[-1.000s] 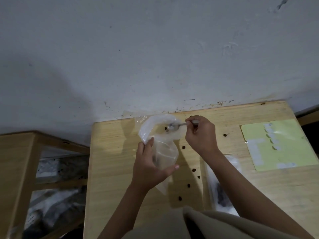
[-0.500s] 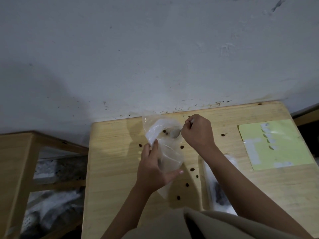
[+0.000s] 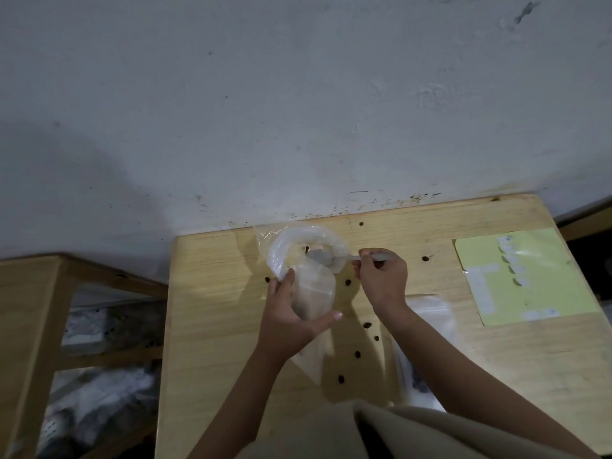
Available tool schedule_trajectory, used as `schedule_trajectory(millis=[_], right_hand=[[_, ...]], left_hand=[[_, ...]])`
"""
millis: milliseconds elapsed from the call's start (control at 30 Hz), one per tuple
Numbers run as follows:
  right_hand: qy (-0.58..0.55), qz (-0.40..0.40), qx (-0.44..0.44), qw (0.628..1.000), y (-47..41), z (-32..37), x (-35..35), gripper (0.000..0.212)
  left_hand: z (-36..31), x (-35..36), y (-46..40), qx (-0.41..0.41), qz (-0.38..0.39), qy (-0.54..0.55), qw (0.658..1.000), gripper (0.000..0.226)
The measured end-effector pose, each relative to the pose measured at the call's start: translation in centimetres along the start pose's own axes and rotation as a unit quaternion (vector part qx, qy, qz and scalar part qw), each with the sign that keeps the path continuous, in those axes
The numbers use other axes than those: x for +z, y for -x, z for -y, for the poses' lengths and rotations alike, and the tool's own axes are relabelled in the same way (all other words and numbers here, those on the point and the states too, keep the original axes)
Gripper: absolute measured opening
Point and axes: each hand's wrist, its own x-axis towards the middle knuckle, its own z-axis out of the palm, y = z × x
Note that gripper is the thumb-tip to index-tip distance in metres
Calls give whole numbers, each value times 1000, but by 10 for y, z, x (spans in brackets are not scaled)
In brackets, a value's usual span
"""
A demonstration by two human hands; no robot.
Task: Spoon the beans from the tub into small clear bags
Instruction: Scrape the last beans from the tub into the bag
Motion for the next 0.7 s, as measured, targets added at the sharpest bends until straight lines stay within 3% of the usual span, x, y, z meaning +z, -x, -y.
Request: schedule_trajectory(millis=[367,500,700], right_hand=[[23,-52,-48,997,7,18,12,16],[52,-44,-107,992,9,21,5,17],[73,-26,-111,991,11,18,17,14]], left_hand=[[-6,-6,1,-10,-2,2,1000,121],[-8,-10,1,-8,-8,-2,1000,119],[-6,-14,4,-27,-10,4,1000,119]])
